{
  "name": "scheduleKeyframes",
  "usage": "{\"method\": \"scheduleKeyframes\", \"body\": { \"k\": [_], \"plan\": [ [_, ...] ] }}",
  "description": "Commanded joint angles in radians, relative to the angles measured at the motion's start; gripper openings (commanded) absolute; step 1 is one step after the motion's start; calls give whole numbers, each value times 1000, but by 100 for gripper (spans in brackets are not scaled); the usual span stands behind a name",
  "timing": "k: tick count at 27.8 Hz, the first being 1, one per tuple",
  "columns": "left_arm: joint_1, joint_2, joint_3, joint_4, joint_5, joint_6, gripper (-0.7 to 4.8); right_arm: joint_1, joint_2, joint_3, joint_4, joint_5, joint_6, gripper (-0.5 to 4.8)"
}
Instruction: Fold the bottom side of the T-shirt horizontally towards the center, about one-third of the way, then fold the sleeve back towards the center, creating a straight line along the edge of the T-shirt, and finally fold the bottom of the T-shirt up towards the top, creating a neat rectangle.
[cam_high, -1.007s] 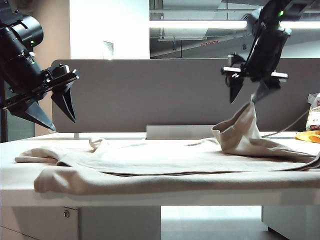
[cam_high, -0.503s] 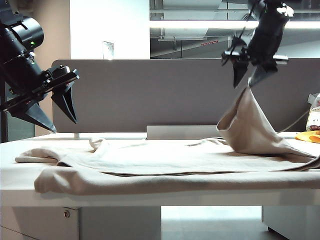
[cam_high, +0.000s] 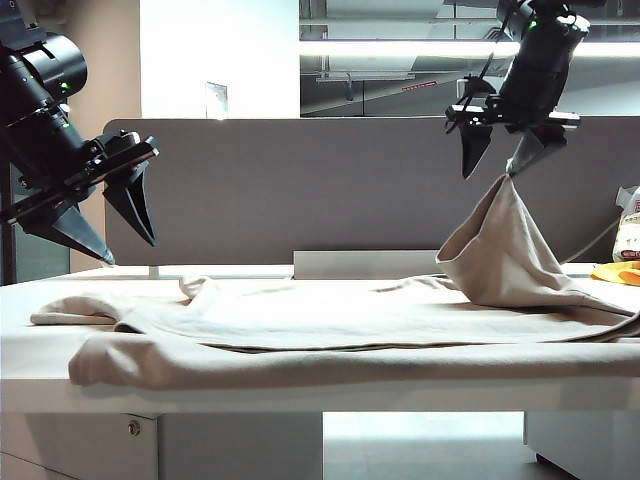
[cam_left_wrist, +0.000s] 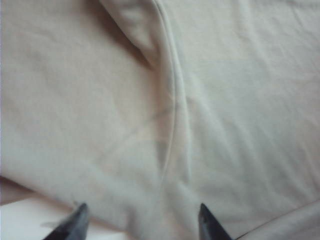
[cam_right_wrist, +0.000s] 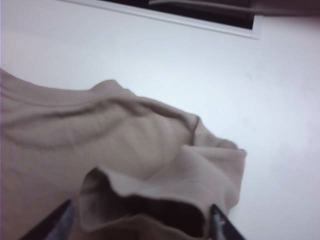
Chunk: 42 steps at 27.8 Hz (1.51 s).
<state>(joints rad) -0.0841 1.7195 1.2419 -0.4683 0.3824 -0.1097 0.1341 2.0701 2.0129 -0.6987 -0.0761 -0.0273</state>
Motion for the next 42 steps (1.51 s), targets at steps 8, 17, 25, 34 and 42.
{"method": "scheduleKeyframes", "body": {
  "k": [8, 17, 25, 34, 42],
  "plan": [
    [-13, -3, 2, 12, 23, -3, 306, 3, -6, 3, -18, -73, 32, 479],
    [-13, -3, 2, 16, -61, -4, 304, 14, -6, 3, -41, -96, 50, 479],
    [5, 5, 6, 26, -188, -5, 298, 14, -6, 3, -83, -95, 53, 479],
    [66, 143, 96, -43, -176, -40, 299, 14, -6, 3, -93, -103, 53, 479],
    [139, 158, 124, -6, -173, -66, 301, 14, -6, 3, -111, -110, 52, 479]
  ]
}}
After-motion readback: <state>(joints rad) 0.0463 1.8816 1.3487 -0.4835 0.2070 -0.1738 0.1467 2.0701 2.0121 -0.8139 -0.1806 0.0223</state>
